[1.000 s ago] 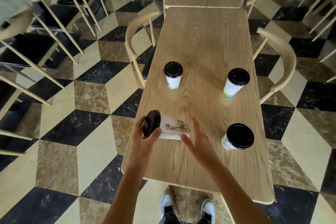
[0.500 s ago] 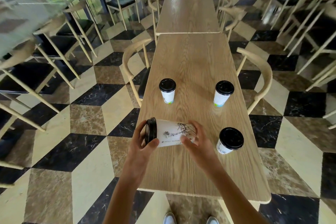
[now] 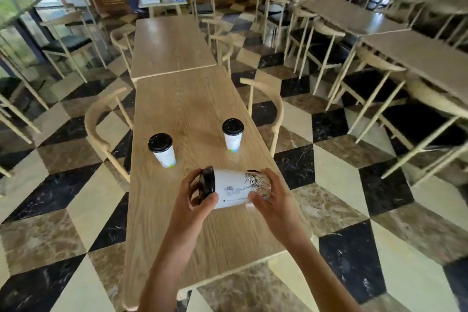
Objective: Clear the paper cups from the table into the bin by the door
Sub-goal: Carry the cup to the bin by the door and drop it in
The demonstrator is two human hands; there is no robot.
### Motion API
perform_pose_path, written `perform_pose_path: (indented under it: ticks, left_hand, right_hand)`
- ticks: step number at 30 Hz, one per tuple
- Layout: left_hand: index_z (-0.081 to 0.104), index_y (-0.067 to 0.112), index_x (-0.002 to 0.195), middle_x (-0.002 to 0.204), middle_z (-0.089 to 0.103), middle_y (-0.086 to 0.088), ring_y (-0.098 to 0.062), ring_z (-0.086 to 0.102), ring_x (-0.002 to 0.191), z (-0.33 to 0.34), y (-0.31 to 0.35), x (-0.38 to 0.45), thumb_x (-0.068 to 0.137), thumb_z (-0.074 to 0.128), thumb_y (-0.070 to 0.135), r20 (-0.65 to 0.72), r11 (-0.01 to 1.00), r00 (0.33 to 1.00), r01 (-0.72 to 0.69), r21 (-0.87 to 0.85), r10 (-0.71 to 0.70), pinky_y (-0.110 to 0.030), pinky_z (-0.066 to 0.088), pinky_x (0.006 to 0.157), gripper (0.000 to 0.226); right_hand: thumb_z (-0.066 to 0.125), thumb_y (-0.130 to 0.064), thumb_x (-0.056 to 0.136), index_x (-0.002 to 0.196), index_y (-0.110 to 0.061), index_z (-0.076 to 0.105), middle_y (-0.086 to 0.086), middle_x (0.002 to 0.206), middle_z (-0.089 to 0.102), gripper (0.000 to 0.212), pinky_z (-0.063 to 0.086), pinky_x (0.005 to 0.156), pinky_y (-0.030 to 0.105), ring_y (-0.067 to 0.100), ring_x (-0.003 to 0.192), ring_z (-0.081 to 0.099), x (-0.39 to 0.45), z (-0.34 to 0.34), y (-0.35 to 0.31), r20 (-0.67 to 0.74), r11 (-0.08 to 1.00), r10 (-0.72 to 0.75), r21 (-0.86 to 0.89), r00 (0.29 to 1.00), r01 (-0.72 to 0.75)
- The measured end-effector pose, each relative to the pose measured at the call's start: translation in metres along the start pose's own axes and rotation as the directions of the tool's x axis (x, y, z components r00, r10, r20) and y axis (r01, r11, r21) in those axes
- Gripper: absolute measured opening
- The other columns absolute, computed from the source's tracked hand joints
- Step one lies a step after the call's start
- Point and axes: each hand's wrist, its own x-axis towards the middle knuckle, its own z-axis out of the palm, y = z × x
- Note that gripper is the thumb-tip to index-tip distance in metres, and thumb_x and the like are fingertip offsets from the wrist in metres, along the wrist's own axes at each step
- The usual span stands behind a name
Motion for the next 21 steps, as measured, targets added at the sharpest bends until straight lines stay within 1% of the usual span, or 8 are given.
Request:
perform_pose_path:
  ticks: [2,3,5,8,11,13,16,21]
  left_hand:
    - [0.055,0.036,0.135,0.133,0.066,0.005,-0.017,0.061,0.125,0.031,0.000,0.000,0.071,0.079,0.037,0.070,1.000,0.998,-0.008,0.023,0.006,-0.043,0.051,0.102,0.068]
    - [0.055,0.038,0.133,0.133,0.067,0.007,-0.015,0.062,0.125,0.049,-0.001,0.000,0.071,0.079,0.037,0.105,0.999,0.994,-0.010,0.035,0.006,-0.038,0.054,0.098,0.067]
    - [0.058,0.042,0.129,0.131,0.068,0.009,-0.012,0.064,0.122,0.087,-0.002,-0.001,0.070,0.079,0.038,0.174,0.998,0.985,-0.016,0.057,0.006,-0.032,0.057,0.091,0.063]
    - [0.058,0.046,0.128,0.130,0.069,0.008,-0.010,0.063,0.122,0.152,-0.006,-0.008,0.069,0.077,0.040,0.277,0.997,0.961,-0.024,0.078,0.002,-0.033,0.052,0.093,0.062]
    - [0.058,0.050,0.127,0.125,0.070,0.017,-0.002,0.064,0.118,0.226,-0.014,-0.022,0.069,0.077,0.041,0.384,0.996,0.923,-0.026,0.089,-0.010,-0.023,0.056,0.084,0.062]
    - [0.060,0.052,0.122,0.121,0.072,0.018,-0.001,0.066,0.113,0.277,-0.023,-0.033,0.065,0.079,0.044,0.436,0.996,0.899,-0.020,0.091,-0.022,-0.018,0.056,0.080,0.061]
    - [0.057,0.050,0.128,0.124,0.071,0.015,-0.003,0.067,0.113,0.349,-0.035,-0.052,0.064,0.080,0.051,0.565,0.993,0.823,-0.004,0.119,-0.065,-0.023,0.057,0.079,0.068]
    - [0.056,0.044,0.128,0.117,0.073,0.020,0.002,0.067,0.110,0.463,-0.049,-0.085,0.064,0.079,0.047,0.737,0.992,0.670,-0.004,0.128,-0.092,-0.011,0.053,0.078,0.068]
  right_hand:
    - [0.069,-0.028,0.090,0.144,-0.016,0.039,0.000,0.124,0.063,0.063,0.054,0.093,0.042,0.017,0.109,0.066,-0.009,-0.033,0.002,-0.067,1.000,0.003,-0.014,0.998,-0.004]
    - [0.069,-0.030,0.090,0.146,-0.018,0.038,-0.001,0.124,0.064,0.066,0.054,0.094,0.045,0.016,0.109,0.066,-0.014,-0.050,0.004,-0.098,1.000,0.003,-0.022,0.995,-0.005]
    - [0.069,-0.032,0.089,0.147,-0.019,0.037,-0.009,0.121,0.065,0.068,0.055,0.094,0.042,0.011,0.108,0.066,-0.028,-0.088,0.010,-0.170,1.000,0.001,-0.010,0.985,-0.003]
    - [0.069,-0.038,0.087,0.145,-0.023,0.039,-0.020,0.114,0.065,0.067,0.057,0.091,0.037,0.009,0.107,0.066,-0.054,-0.150,0.020,-0.273,1.000,0.023,0.018,0.962,-0.018]
    - [0.069,-0.034,0.089,0.144,-0.022,0.040,-0.009,0.126,0.063,0.064,0.053,0.097,0.039,0.014,0.115,0.063,-0.084,-0.218,0.033,-0.380,0.999,0.038,0.025,0.924,-0.031]
    - [0.068,-0.034,0.089,0.146,-0.023,0.039,-0.007,0.134,0.059,0.065,0.048,0.103,0.042,0.011,0.120,0.060,-0.107,-0.264,0.040,-0.442,0.999,0.046,0.022,0.896,-0.041]
    - [0.067,-0.036,0.090,0.148,-0.022,0.036,-0.008,0.137,0.057,0.067,0.047,0.105,0.042,0.008,0.123,0.058,-0.146,-0.328,0.053,-0.547,0.998,0.059,0.012,0.835,-0.062]
    - [0.067,-0.035,0.090,0.149,-0.020,0.034,0.001,0.143,0.054,0.069,0.046,0.106,0.048,0.021,0.125,0.058,-0.212,-0.415,0.067,-0.713,0.994,0.092,0.021,0.695,-0.110]
